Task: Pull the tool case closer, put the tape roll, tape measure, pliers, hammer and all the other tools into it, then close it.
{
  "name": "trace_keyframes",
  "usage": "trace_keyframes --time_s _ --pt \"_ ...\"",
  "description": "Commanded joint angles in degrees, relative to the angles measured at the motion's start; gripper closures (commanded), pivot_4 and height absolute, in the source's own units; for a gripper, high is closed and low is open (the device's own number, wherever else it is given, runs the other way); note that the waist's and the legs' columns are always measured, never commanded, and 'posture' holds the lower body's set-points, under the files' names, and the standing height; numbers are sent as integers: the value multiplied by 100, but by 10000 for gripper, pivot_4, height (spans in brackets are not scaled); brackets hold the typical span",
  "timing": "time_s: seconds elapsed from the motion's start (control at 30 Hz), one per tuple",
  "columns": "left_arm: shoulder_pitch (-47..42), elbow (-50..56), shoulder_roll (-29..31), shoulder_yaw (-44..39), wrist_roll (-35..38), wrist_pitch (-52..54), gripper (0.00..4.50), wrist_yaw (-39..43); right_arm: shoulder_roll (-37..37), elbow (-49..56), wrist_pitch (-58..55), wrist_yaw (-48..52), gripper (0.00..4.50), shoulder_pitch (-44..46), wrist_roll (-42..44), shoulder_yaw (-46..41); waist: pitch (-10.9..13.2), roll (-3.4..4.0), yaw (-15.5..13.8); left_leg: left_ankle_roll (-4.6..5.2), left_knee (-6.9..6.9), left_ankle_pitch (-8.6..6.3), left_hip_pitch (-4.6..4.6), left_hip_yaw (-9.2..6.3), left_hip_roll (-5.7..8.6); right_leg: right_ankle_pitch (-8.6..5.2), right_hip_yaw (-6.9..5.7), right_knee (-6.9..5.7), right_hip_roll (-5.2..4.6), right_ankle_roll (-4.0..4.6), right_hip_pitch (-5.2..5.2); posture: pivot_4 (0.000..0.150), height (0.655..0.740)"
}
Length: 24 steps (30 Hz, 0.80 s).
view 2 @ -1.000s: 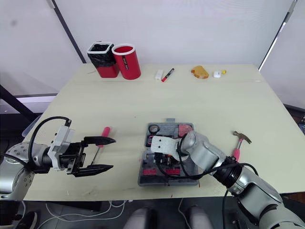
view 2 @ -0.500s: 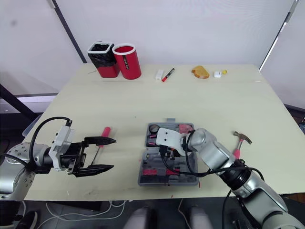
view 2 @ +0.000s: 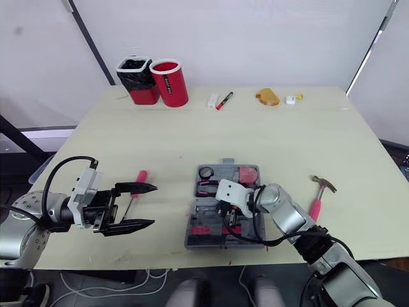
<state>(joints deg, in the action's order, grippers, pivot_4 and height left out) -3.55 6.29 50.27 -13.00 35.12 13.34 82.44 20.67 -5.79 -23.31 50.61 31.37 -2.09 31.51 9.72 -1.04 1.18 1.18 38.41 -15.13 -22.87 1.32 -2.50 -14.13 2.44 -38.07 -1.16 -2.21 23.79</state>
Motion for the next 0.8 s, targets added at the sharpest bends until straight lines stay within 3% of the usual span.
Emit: trace_keyframes --time_s 0.03,0.3,0.57,0.67,0.8 --pt "38 157 60 -142 61 -42 0 17 52 -297 -125 14 43567 -97 -244 135 -2 -2 0 0 0 0 2 0 -1 0 0 0 1 0 0 1500 7400" --pt "118 160 -11 -102 14 -37 0 -99 -28 -93 -155 -30 43567 -182 -83 -173 -11 -13 -3 0 0 0 17 0 -8 1 -1 0 5 2 -13 1500 7400" --pt "453 95 -401 -427 17 -129 0 -781 -248 1013 189 -290 43567 -846 1144 -1764 -6 -11 -38 -1 -1 -1 0 -1 -8 1 -2 10 1 1 -9 1500 7400" --pt "577 86 -547 -563 -29 -125 0 -1116 -210 1366 71 -386 43567 -1296 1571 -2295 -7 -11 -49 -1 -1 -1 0 -4 -8 1 -5 9 1 1 -10 1500 7400" --pt "880 143 -814 -787 -70 -113 0 -1675 -104 1741 818 -608 43567 -2215 1728 -2989 -7 -11 -49 -1 -3 -1 1 -4 -8 1 -6 10 -1 2 -12 1500 7400"
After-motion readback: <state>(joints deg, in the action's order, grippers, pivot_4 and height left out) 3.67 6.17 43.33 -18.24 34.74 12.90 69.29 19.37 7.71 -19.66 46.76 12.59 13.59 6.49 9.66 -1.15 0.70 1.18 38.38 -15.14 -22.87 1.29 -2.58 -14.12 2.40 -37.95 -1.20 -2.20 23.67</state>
